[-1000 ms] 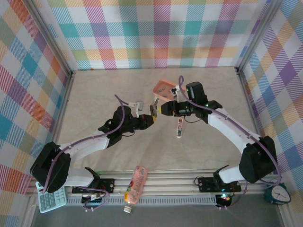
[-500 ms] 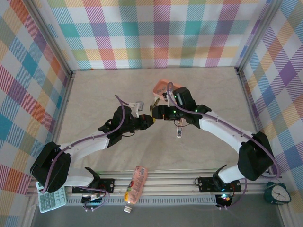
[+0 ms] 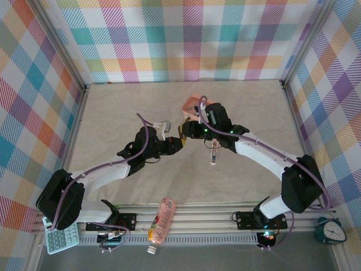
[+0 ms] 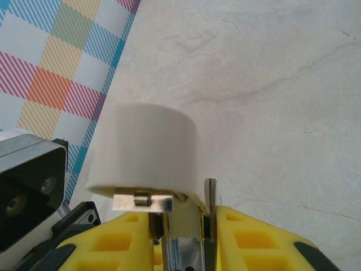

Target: Load the staples into the stapler

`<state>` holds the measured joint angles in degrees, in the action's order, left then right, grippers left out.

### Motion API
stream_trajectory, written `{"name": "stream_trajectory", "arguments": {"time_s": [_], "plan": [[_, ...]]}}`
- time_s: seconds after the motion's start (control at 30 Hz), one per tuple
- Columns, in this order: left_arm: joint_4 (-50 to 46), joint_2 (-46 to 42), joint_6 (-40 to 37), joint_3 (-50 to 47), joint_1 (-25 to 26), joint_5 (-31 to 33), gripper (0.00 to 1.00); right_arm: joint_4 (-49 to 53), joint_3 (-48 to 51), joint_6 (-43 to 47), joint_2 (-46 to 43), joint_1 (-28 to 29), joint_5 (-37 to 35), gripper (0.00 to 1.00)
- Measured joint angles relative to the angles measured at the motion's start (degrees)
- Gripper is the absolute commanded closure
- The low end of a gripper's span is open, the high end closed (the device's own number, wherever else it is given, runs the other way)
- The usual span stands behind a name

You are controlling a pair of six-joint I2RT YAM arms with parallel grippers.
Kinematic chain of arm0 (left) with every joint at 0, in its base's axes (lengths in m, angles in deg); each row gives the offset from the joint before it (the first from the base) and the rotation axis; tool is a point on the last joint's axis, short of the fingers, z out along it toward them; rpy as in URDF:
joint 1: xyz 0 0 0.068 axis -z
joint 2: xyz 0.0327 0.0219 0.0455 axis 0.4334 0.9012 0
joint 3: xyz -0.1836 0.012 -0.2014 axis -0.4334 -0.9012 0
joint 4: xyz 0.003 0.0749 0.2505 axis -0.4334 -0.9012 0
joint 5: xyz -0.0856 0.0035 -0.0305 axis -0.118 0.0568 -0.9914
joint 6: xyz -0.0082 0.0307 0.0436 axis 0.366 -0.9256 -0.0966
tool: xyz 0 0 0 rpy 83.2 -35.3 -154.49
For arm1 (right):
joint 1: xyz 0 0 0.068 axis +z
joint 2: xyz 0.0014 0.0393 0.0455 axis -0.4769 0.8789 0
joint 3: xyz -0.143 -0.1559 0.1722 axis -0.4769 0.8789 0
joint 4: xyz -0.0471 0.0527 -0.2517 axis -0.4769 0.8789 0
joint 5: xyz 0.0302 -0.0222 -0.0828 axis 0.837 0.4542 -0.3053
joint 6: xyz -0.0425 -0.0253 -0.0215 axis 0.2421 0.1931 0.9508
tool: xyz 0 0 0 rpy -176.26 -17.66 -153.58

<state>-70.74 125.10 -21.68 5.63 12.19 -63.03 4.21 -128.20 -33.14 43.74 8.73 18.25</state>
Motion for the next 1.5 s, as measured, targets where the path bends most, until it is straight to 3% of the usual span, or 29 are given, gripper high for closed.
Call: {"name": "stream_trajectory", "arguments": {"time_s": [0.1, 0.23, 0.33, 0.6, 0.83, 1.07, 1.5], "plan": [[-0.1, 0.0, 0.0, 0.0, 0.0, 0.1, 0.98, 0.0, 0.0, 0.1, 0.0, 0.0, -0.2, 0.78], [-0.9, 0.0, 0.1, 0.0, 0.0, 0.3, 0.72, 0.7, 0.0, 0.5, -0.1, 0.3, -2.0, 0.79], [-2.5, -0.5, 0.2, 0.0, 0.2, 1.1, 0.59, 2.5, 0.1, 1.2, -0.6, 0.5, -5.1, 0.79], [-6.4, -4.2, 0.5, -1.3, 0.3, 3.2, 0.42, 8.5, 0.8, 2.6, -2.1, 0.5, -13.1, 0.79], [-17.9, -8.8, 4.2, -1.9, 0.2, 14.4, 0.26, 17.5, 0.2, 1.9, 0.4, 3.0, -19.7, 0.8], [-27.0, -8.7, 7.8, -1.9, -1.3, 21.4, 0.24, 23.4, -0.1, -2.3, 8.6, 6.4, -23.3, 0.79], [-31.1, -7.4, 8.2, -1.2, -2.8, 22.8, 0.24, 26.2, -0.2, -7.8, 11.5, 7.9, -29.7, 0.78]]}}
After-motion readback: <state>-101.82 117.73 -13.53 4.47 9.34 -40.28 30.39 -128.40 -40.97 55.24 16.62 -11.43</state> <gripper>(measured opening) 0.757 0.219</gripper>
